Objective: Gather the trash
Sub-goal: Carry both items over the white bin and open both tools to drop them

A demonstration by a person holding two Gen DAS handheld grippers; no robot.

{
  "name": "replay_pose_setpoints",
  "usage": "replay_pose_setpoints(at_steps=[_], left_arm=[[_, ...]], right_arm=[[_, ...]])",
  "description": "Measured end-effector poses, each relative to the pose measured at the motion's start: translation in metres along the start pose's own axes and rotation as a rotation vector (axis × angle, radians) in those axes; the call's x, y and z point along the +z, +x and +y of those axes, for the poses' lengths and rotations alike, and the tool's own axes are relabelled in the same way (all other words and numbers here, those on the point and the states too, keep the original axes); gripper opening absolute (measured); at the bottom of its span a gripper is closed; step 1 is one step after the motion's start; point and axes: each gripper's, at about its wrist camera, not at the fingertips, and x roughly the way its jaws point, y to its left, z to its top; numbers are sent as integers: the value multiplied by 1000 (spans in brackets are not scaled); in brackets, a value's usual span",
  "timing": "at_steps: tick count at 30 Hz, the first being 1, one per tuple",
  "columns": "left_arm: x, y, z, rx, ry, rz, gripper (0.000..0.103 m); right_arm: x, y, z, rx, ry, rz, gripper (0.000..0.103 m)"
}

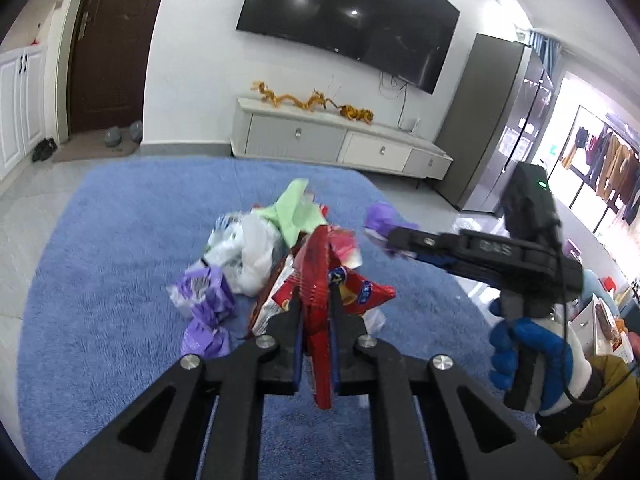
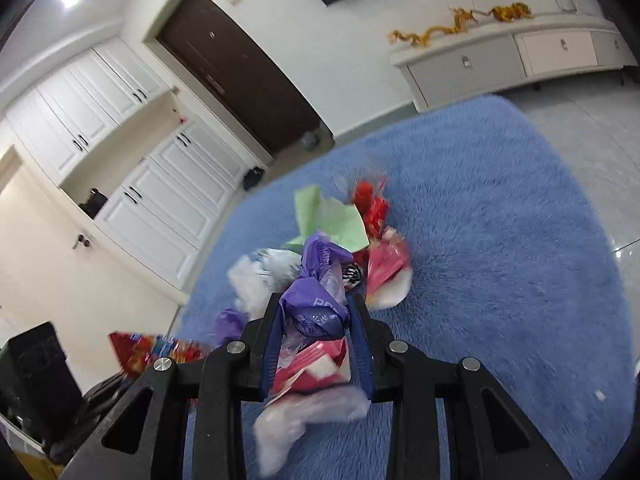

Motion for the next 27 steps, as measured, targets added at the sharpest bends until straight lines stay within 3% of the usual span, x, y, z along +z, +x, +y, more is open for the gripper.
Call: replay_pose_setpoints(at_steps=[6, 11, 16, 22, 26, 27], left_arm=[[15, 4, -61, -87, 108, 6, 9], [26, 35, -151, -246, 227, 58, 9], [24, 88, -248, -371, 329, 152, 9], [7, 158, -340, -444, 406, 283, 9], [-7, 201, -371, -476, 412, 379, 10], [-10, 211, -377, -482, 410, 401, 10]], right_arm=[[-12, -89, -30, -108, 26, -127, 30], [-47, -183, -98, -308, 141, -223, 30], [-90, -236, -175, -482, 274, -223, 30], [-121, -243, -241, -564, 372, -150, 31], [-132, -231, -271, -604, 402, -97, 32], [-136, -231, -276, -609, 405, -90, 37]])
